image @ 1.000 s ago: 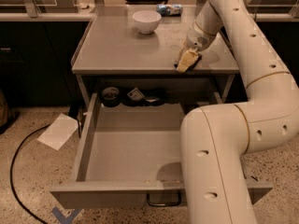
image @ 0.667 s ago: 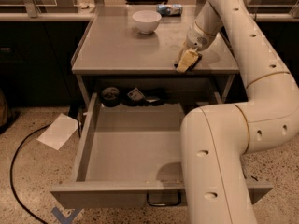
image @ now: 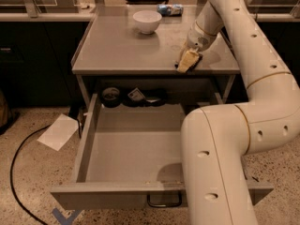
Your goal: Place rxbar chocolate into top drawer
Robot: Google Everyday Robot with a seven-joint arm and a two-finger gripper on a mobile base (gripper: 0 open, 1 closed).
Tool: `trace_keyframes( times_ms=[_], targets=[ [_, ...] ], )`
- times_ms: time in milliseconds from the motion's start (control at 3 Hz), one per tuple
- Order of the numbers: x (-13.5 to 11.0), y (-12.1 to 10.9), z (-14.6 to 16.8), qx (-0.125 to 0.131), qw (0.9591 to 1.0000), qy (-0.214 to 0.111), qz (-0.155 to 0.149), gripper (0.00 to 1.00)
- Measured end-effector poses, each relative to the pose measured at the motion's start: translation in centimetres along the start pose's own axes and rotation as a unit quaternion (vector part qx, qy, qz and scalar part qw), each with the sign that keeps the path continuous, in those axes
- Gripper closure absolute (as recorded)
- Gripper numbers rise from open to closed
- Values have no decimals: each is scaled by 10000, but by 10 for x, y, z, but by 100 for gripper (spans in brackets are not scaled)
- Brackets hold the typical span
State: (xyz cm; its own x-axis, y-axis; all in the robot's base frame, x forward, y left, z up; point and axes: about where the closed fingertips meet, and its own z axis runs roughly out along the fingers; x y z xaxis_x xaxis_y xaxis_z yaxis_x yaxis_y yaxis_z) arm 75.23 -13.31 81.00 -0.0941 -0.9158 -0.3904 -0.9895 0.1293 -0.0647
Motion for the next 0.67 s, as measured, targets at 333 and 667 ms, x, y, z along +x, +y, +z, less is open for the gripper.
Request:
trace_keyframes(
  times_ms=[333,667],
  targets=[
    [0,0,0,0,10000,0,0,100],
    [-3,-1,-8,0,10000,0,0,100]
  ],
)
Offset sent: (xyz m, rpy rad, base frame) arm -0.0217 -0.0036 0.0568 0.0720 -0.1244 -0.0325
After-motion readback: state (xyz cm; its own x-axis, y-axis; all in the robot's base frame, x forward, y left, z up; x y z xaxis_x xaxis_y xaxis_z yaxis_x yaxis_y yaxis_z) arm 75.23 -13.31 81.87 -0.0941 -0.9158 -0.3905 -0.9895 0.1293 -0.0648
